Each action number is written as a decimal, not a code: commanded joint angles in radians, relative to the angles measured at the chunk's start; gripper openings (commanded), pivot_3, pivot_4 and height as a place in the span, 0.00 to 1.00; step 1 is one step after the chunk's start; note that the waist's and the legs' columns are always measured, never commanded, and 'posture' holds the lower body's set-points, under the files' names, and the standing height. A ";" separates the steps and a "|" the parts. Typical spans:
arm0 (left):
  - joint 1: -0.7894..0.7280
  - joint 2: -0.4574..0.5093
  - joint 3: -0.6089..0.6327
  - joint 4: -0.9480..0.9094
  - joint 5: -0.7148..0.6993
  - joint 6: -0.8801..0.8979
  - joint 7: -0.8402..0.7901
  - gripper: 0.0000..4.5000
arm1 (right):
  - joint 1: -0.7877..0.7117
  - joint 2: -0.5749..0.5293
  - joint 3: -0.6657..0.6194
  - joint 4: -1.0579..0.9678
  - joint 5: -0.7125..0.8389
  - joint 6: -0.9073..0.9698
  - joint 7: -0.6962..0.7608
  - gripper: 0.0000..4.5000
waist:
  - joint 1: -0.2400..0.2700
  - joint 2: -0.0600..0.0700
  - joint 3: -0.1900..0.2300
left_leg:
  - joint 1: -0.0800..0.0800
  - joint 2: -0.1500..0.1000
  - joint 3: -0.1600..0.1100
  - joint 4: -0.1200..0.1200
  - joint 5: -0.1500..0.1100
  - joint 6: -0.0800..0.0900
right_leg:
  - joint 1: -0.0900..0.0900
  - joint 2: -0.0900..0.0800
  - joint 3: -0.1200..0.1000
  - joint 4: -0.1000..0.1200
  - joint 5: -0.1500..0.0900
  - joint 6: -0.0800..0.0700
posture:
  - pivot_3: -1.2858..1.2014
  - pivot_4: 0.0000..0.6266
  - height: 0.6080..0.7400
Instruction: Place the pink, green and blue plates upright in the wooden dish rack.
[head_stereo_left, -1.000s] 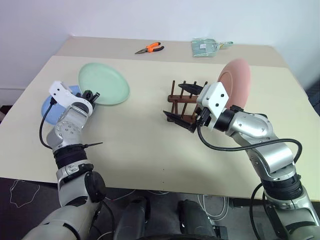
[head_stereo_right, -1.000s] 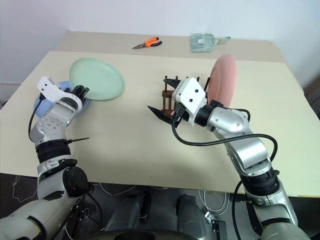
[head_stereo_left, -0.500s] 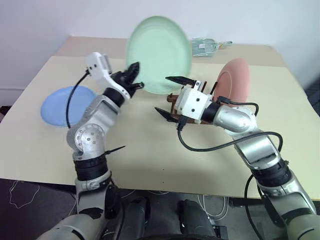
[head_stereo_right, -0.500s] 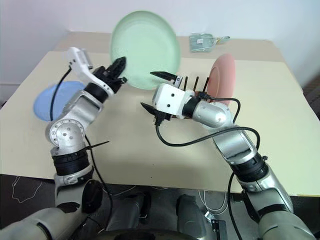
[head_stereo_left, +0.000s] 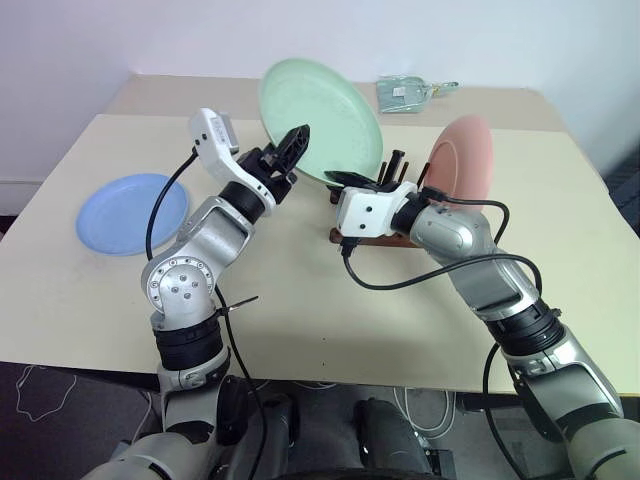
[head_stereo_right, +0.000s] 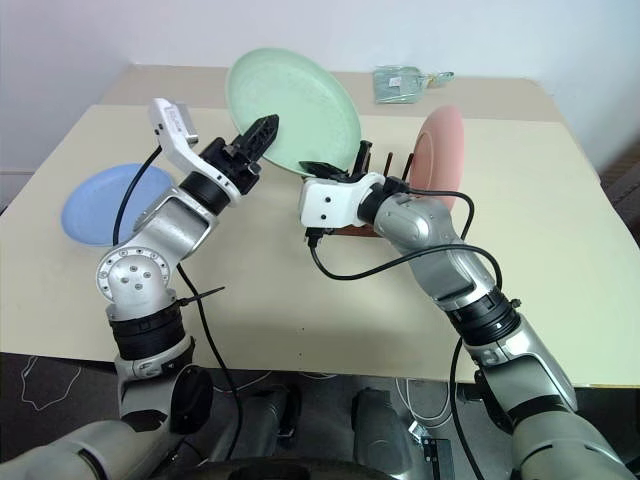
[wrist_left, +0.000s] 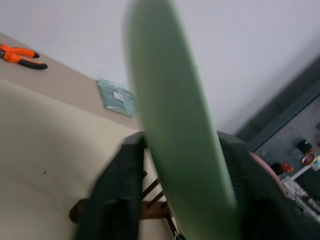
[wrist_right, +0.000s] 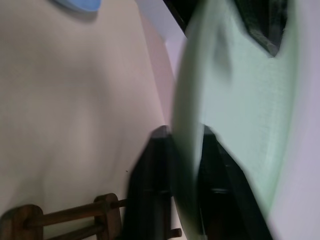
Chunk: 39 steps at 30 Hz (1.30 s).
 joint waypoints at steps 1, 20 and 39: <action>-0.038 0.004 0.036 -0.040 -0.038 -0.083 0.007 0.83 | 0.009 0.004 -0.040 -0.014 -0.041 0.011 -0.027 0.06 | 0.001 0.000 0.000 | 0.000 0.000 0.000 0.000 0.000 0.000 | 0.000 0.000 0.000 0.000 0.000 0.000 | 0.52 0.24 0.98; 0.394 0.421 -0.394 0.082 0.592 -0.592 -0.591 0.83 | 0.223 0.337 -0.544 -0.419 0.856 0.590 -0.128 0.06 | -0.003 0.001 0.000 | 0.000 0.001 -0.001 -0.006 -0.002 -0.003 | -0.003 -0.005 0.001 -0.002 0.000 -0.007 | 0.52 0.24 0.98; 0.452 0.387 -0.440 0.034 0.607 -0.553 -0.672 0.90 | 0.226 0.264 -0.559 -0.338 0.911 0.626 -0.221 0.48 | -0.003 0.004 -0.001 | 0.000 0.002 0.000 -0.010 0.001 -0.001 | -0.006 -0.004 0.001 -0.001 0.001 -0.007 | 0.52 0.24 0.98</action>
